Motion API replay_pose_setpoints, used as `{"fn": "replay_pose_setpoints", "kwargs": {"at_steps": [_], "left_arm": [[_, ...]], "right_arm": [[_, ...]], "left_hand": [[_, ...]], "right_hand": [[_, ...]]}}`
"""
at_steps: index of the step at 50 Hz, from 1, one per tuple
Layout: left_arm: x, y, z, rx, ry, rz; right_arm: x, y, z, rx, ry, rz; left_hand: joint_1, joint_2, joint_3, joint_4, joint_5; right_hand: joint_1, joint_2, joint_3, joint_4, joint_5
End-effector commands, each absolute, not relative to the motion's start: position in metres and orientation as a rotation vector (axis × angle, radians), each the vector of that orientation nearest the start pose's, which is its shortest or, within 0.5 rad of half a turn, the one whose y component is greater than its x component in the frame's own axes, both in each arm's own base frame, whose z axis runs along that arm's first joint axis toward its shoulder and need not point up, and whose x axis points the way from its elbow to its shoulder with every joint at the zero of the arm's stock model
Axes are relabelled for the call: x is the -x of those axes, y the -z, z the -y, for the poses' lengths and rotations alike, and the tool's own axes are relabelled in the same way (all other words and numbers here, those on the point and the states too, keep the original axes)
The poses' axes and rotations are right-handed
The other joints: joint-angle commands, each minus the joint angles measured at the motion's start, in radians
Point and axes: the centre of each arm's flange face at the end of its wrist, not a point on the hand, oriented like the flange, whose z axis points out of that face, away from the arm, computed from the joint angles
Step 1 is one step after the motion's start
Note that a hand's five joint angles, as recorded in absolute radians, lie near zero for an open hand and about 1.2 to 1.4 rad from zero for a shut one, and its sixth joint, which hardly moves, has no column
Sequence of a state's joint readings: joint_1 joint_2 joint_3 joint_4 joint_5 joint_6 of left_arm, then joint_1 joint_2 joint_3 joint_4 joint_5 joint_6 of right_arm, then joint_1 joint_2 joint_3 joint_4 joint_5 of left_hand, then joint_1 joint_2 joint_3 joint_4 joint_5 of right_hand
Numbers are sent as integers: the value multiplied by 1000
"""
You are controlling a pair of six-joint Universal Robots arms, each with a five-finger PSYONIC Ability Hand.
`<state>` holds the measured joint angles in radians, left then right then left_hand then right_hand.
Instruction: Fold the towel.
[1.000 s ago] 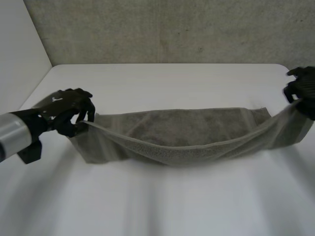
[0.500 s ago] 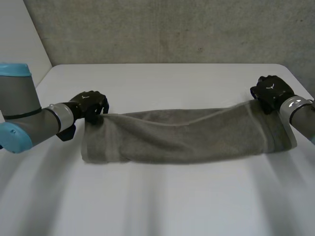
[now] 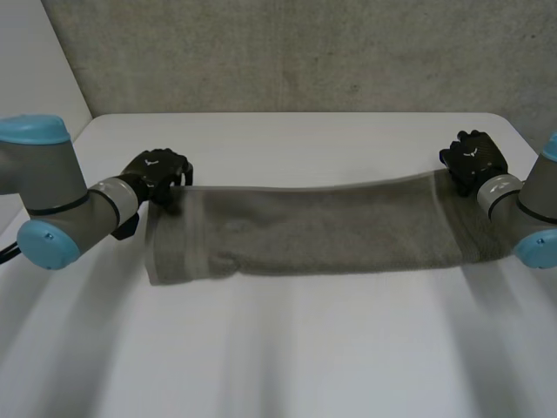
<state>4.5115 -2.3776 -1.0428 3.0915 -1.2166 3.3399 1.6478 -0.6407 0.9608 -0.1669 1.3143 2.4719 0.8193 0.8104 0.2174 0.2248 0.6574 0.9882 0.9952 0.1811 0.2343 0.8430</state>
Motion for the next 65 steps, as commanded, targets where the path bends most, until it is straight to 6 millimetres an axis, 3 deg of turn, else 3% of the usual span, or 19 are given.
{"fn": "replay_pose_setpoints", "kwargs": {"at_steps": [1, 2, 4, 6, 7, 9, 12, 14, 18, 20, 25, 32, 34, 50, 56, 58, 65], "left_arm": [[251, -147, 390, -893, 1951, -2662], [250, -150, 389, -876, 1947, -2651], [253, -159, 384, -881, 1966, -2632], [254, -177, 372, -894, 1995, -2607], [254, -177, 372, -894, 1995, -2607], [249, -192, 356, -894, 2000, -2604], [247, -197, 349, -898, 2002, -2601], [248, -202, 329, -927, 1986, -2618], [244, -201, 311, -933, 1943, -2651], [240, -199, 296, -937, 1910, -2676], [234, -189, 281, -928, 1843, -2724], [229, -178, 275, -909, 1786, -2765], [229, -178, 275, -909, 1786, -2765], [234, -175, 273, -935, 1808, -2755], [234, -173, 272, -935, 1810, -2754], [234, -173, 273, -935, 1815, -2751], [234, -174, 273, -933, 1827, -2741]], "right_arm": [[-185, -141, 459, 1134, 2200, -2318], [-185, -141, 459, 1134, 2201, -2318], [-180, -166, 453, 1102, 2254, -2308], [-178, -176, 448, 1097, 2266, -2304], [-178, -176, 448, 1097, 2266, -2304], [-176, -188, 432, 1105, 2251, -2310], [-174, -193, 415, 1112, 2216, -2330], [-174, -195, 405, 1128, 2186, -2323], [-170, -195, 386, 1156, 2108, -2317], [-154, -190, 376, 1151, 2033, -2353], [-141, -179, 366, 1143, 1924, -2375], [-125, -163, 369, 1168, 1872, -2401], [-117, -149, 373, 1195, 1834, -2419], [-112, -105, 393, 1238, 1750, -2424], [-111, -104, 399, 1238, 1764, -2419], [-109, -106, 402, 1233, 1789, -2416], [-95, -112, 410, 1212, 1842, -2442]], "left_hand": [[-645, -636, -43, -50, -657], [-645, -636, -43, -50, -657], [-645, -636, -43, -50, -657], [-645, -636, -43, -50, -657], [-645, -636, -43, -50, -657], [-645, -636, -43, -50, -657], [-645, -636, -43, -50, -657], [-644, -635, -43, -50, -657], [-635, -626, -43, -50, -648], [-632, -623, -43, -50, -645], [-615, -606, -43, -50, -627], [-603, -594, -43, -50, -616], [-603, -594, -43, -50, -615], [-629, -620, -43, -50, -642], [-629, -620, -43, -50, -642], [-629, -620, -43, -50, -642], [-632, -623, -43, -50, -645]], "right_hand": [[-814, -821, -7, -60, -843], [-814, -821, -7, -60, -843], [-814, -821, -7, -60, -843], [-814, -821, -7, -60, -843], [-814, -821, -7, -60, -843], [-814, -821, -7, -60, -843], [-814, -821, -7, -60, -843], [-814, -821, -7, -60, -843], [-814, -821, -7, -60, -843], [-814, -821, -7, -60, -843], [-814, -821, -7, -60, -843], [-733, -740, -7, -60, -762], [-607, -614, -7, -60, -637], [-393, -400, -7, -60, -422], [-17, -24, -7, -60, -46], [354, 347, -7, -60, 325], [408, 401, -7, -60, 379]]}}
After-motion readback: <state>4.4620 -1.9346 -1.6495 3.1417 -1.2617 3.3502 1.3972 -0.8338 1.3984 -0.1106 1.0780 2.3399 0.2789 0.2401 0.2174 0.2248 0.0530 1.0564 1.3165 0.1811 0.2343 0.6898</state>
